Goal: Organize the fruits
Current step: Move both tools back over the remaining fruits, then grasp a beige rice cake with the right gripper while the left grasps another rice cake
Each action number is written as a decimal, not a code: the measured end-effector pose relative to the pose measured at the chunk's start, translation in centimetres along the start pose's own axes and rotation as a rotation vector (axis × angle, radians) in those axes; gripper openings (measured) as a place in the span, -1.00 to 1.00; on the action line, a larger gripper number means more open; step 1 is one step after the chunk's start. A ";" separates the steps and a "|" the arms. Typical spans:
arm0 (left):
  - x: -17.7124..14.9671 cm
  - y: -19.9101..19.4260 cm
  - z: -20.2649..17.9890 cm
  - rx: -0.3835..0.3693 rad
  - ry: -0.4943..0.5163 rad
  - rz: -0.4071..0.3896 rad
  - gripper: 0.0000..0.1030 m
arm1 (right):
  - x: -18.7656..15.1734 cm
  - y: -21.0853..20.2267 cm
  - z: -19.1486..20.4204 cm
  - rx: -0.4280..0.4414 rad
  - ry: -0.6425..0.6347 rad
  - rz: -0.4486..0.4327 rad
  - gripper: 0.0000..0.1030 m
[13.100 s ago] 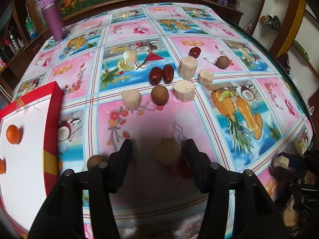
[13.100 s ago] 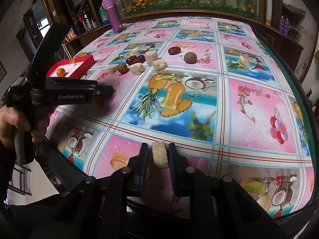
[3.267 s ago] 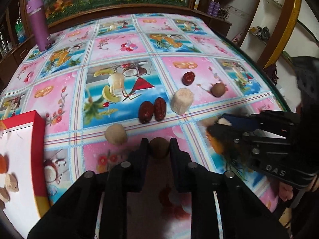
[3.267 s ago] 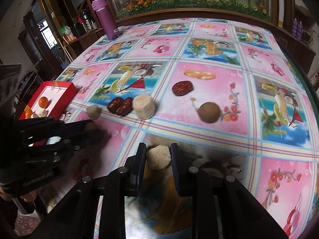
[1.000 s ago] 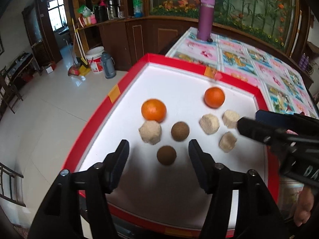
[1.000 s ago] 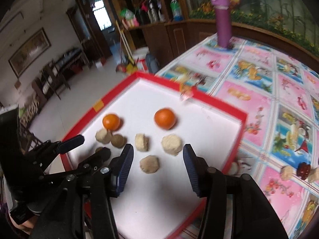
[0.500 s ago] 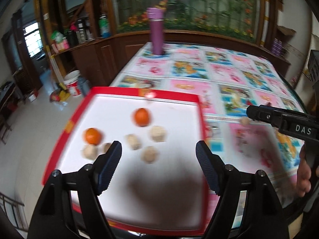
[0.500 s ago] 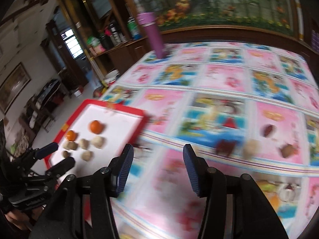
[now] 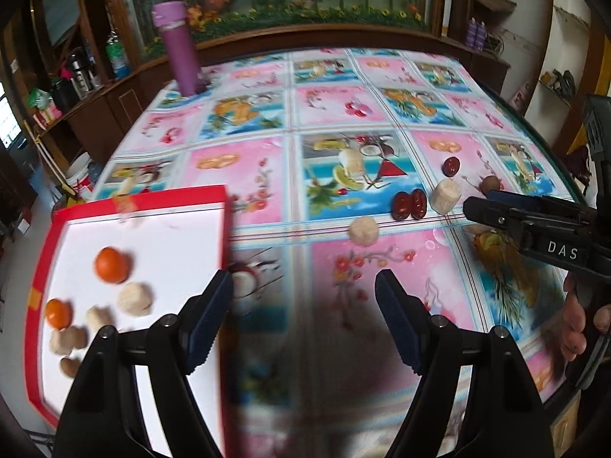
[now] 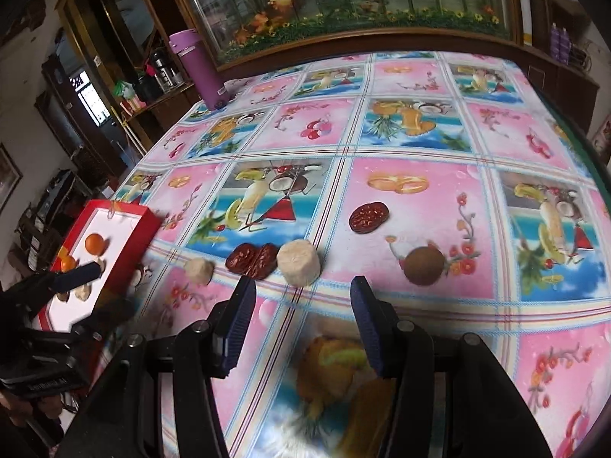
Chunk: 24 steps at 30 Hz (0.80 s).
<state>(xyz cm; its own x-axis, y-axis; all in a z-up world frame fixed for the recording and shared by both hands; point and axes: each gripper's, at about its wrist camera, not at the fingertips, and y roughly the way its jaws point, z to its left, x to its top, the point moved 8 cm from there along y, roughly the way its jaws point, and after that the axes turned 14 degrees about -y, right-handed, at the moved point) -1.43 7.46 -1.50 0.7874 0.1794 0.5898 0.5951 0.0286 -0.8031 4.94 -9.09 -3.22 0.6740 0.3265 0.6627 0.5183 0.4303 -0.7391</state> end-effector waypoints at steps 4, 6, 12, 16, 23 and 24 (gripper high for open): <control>0.1 1.3 -1.3 -0.009 0.025 0.035 0.50 | 0.2 1.4 -0.2 -0.024 -0.008 0.030 -0.10; 0.1 1.8 -1.5 -0.008 0.025 0.049 0.50 | 0.3 1.9 -0.2 -0.016 -0.003 0.042 -0.23; 0.2 3.2 -2.0 -0.014 0.024 0.083 0.50 | 0.6 2.6 0.0 -0.050 -0.037 0.036 -0.39; 0.4 4.0 -2.6 -0.018 0.024 0.096 0.50 | 0.5 2.5 -0.1 -0.038 -0.026 0.019 -0.50; 0.9 5.7 -3.4 -0.012 0.023 0.109 0.44 | 0.4 2.3 -0.2 -0.021 -0.022 0.009 -0.50; 0.8 6.1 -3.5 -0.013 0.019 0.117 0.30 | 0.4 2.3 -0.2 -0.021 -0.021 0.008 -0.50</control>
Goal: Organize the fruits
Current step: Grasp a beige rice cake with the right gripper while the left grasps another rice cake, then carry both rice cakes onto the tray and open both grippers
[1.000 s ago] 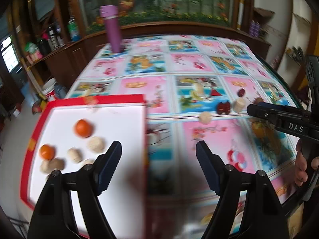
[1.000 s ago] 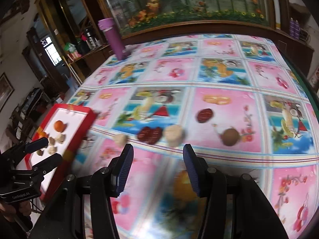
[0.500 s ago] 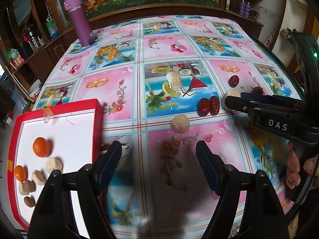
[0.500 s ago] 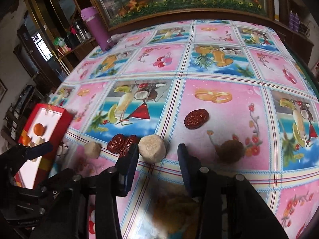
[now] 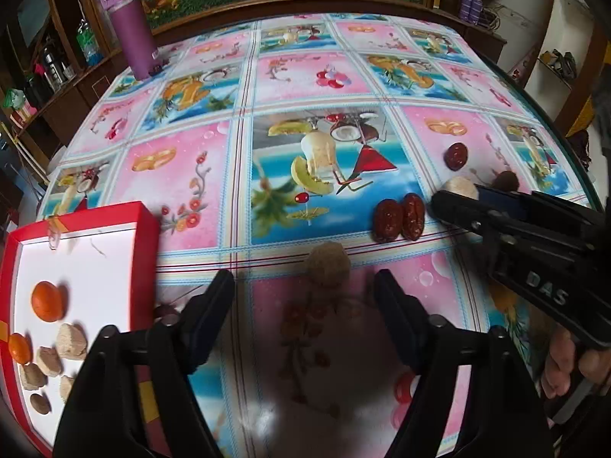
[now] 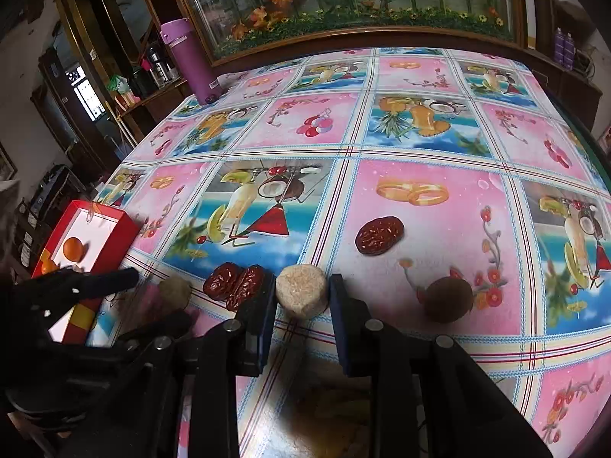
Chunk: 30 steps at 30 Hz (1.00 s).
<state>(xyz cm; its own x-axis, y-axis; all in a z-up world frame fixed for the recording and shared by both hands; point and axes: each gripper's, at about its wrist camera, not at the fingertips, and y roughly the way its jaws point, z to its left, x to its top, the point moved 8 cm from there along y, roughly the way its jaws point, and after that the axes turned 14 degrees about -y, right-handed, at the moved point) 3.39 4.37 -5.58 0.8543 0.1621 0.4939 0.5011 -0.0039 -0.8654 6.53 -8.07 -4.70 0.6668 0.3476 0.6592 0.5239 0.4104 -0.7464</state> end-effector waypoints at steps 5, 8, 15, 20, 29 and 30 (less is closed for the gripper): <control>0.2 0.3 -0.3 -0.032 -0.012 0.003 0.06 | -0.1 -0.1 0.0 0.007 0.006 0.000 -0.50; 0.3 0.3 -0.9 -0.048 0.006 -0.001 -0.20 | -0.1 -0.1 0.0 0.016 0.015 0.000 -0.50; -0.1 -0.2 -1.5 -0.070 0.009 -0.003 -0.48 | -0.6 -0.7 -0.1 0.015 0.044 -0.004 -0.50; -0.1 -2.5 -1.7 -0.069 0.031 -0.067 -0.48 | -1.1 -1.9 0.4 0.015 0.055 -0.020 -0.50; -0.8 -8.7 0.0 -0.072 0.017 -0.212 -0.48 | -0.7 -4.6 5.0 0.020 -0.016 -0.052 -0.50; -0.9 -9.3 0.6 -0.066 0.010 -0.227 -0.48 | -0.4 -4.9 5.9 0.025 -0.031 -0.057 -0.50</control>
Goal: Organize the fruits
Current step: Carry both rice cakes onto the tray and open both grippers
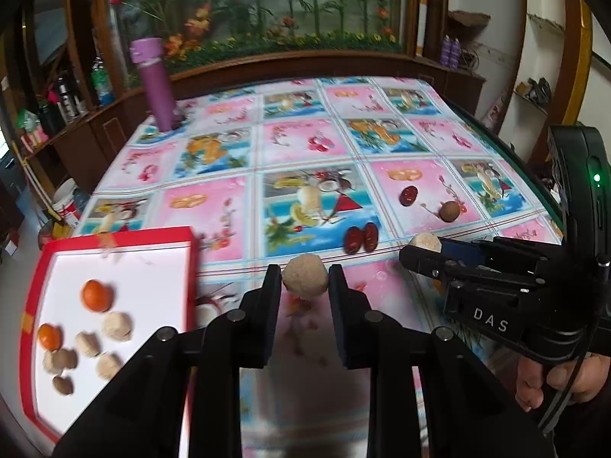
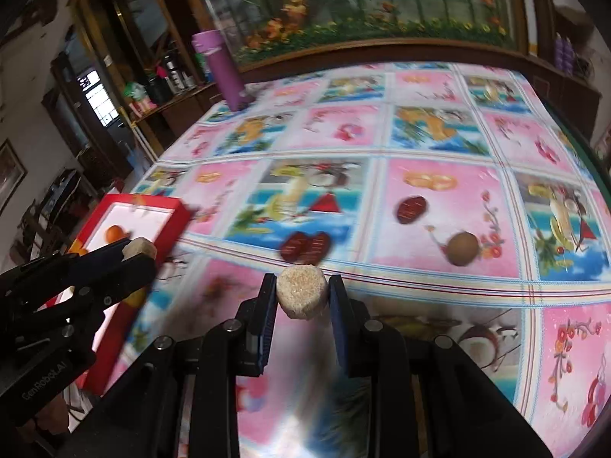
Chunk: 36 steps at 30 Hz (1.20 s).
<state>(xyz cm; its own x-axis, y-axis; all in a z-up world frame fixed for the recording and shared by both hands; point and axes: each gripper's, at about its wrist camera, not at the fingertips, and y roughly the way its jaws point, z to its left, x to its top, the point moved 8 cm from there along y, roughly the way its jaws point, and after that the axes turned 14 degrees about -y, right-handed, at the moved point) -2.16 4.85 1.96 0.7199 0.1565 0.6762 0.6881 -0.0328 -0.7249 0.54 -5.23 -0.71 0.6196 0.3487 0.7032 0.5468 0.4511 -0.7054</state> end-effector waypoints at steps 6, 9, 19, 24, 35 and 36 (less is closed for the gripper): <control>-0.2 -3.0 3.3 0.031 -0.043 -0.064 -0.48 | 1.8 -1.0 5.2 0.030 -0.086 -0.027 -0.50; -0.3 -4.2 5.6 0.060 -0.069 -0.092 -0.48 | 2.6 -1.0 8.1 0.049 -0.124 -0.034 -0.50; -1.6 -6.7 14.1 0.165 -0.176 -0.147 -0.47 | 3.8 2.6 17.6 0.138 -0.245 0.014 -0.50; -2.5 -7.1 17.7 0.207 -0.217 -0.147 -0.47 | 3.9 5.1 19.8 0.163 -0.251 0.056 -0.50; -5.0 -5.1 23.7 0.251 -0.311 -0.059 -0.47 | 2.8 8.2 21.9 0.151 -0.295 0.128 -0.50; -5.1 -4.6 23.7 0.245 -0.311 -0.043 -0.47 | 2.9 8.5 22.0 0.152 -0.297 0.132 -0.50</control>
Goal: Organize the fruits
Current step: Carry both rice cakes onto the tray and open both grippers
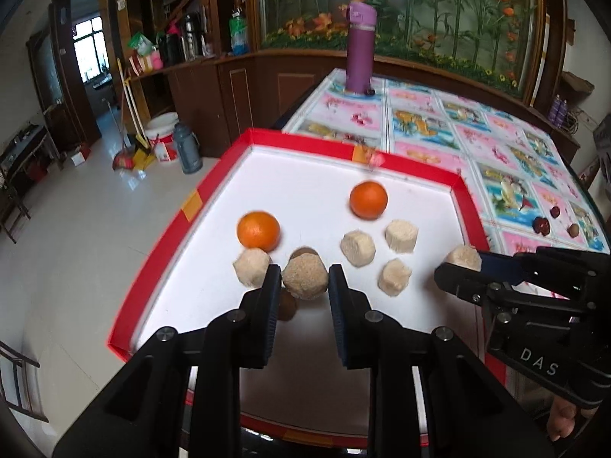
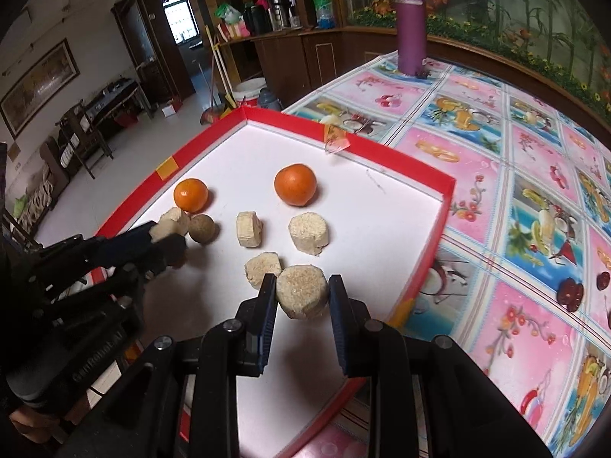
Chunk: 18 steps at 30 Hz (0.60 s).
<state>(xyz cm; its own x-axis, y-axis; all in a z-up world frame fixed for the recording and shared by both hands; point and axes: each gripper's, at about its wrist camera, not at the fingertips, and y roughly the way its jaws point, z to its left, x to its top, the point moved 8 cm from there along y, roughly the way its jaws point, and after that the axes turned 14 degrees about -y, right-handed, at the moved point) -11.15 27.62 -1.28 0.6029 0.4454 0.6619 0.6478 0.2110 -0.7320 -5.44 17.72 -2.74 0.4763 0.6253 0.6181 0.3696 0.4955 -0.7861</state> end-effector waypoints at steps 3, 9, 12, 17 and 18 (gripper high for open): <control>0.0 0.8 -0.2 0.015 0.016 0.001 -0.47 | 0.1 1.2 -0.1 0.004 0.000 0.029 -0.50; 0.5 2.0 -0.8 0.034 0.047 0.018 -0.47 | 0.8 1.9 -0.5 0.019 0.007 0.026 -0.50; 1.0 2.9 -1.0 0.063 0.055 0.019 -0.47 | 1.2 2.1 -0.7 0.036 0.005 0.032 -0.49; 1.5 3.6 -0.7 0.089 0.043 0.026 -0.37 | 1.1 2.3 -0.9 0.095 0.050 0.037 -0.42; 1.4 3.7 -0.5 0.099 0.044 0.034 -0.33 | 1.0 2.2 -1.0 0.109 0.059 0.033 -0.36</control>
<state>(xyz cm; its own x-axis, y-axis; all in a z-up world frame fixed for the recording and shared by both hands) -7.66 28.59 -3.02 0.6449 0.4153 0.6416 0.5788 0.2829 -0.7649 -3.33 18.82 -3.83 0.5340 0.6077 0.5878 0.2657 0.5394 -0.7990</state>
